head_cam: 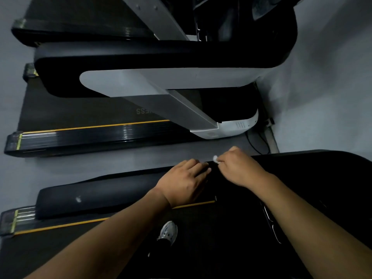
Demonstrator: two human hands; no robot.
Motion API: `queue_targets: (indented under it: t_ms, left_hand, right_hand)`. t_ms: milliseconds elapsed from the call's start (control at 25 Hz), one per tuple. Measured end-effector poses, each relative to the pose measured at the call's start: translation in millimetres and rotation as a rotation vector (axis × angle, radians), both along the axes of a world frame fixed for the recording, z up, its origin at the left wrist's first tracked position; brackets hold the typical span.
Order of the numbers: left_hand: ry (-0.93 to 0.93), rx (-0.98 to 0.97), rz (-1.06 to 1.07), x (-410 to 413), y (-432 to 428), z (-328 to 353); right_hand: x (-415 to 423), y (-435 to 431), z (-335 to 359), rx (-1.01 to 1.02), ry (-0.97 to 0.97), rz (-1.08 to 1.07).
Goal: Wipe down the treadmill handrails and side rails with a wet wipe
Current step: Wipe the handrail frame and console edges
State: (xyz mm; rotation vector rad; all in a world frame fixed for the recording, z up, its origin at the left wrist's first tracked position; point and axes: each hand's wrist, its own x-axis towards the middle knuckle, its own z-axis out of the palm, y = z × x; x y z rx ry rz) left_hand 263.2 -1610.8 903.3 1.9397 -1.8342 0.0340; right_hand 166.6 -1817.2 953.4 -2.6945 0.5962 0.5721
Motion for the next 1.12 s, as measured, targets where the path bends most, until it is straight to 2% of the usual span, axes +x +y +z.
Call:
queue_targets:
  t_ms: [80,160,280,360,440,520,600,680,840,1000,1120]
  left_hand:
    - [0.006,0.015,-0.009,1.0,0.2,0.4]
    - [0.015,0.016,-0.006,-0.3,0.4,1.0]
    - [0.028,0.009,0.018,-0.5,0.0,2.3]
    - [0.04,-0.002,0.019,0.5,-0.5,4.0]
    - [0.049,-0.007,0.006,0.8,0.1,4.7]
    - [0.052,0.003,0.005,0.3,-0.2,4.2]
    - [0.049,0.016,0.02,-0.4,-0.6,3.4]
    - [0.039,0.01,0.029,0.8,-1.1,2.8]
    - [0.061,0.004,0.001,1.6,-0.2,1.7]
    - [0.029,0.022,0.019,2.2,-0.1,-1.5]
    - [0.043,0.014,0.008,2.4,-0.6,-1.3]
  right_hand:
    - [-10.3,35.0,3.1,0.056,-0.146,0.108]
    - [-27.3,31.3,6.5,0.052,-0.228,0.113]
    - [-26.3,5.5,11.1,-0.067,-0.126,-0.065]
    - [-5.0,17.1,13.9,-0.063,-0.031,-0.032]
    - [4.2,37.4,13.0,0.001,-0.018,0.062]
    - [-9.1,26.2,12.4,0.009,-0.086,0.038]
    - [-31.0,12.1,8.5,-0.11,-0.272,-0.076]
    - [-42.5,25.4,-5.4,-0.179,-0.43,-0.082]
    - [-55.2,68.1,-26.3,-0.184,-0.452,0.047]
    - [-74.8,64.0,-35.3,-0.293,-0.496,-0.147]
    - [-69.6,106.4,-45.7,-0.235,-0.503,-0.079]
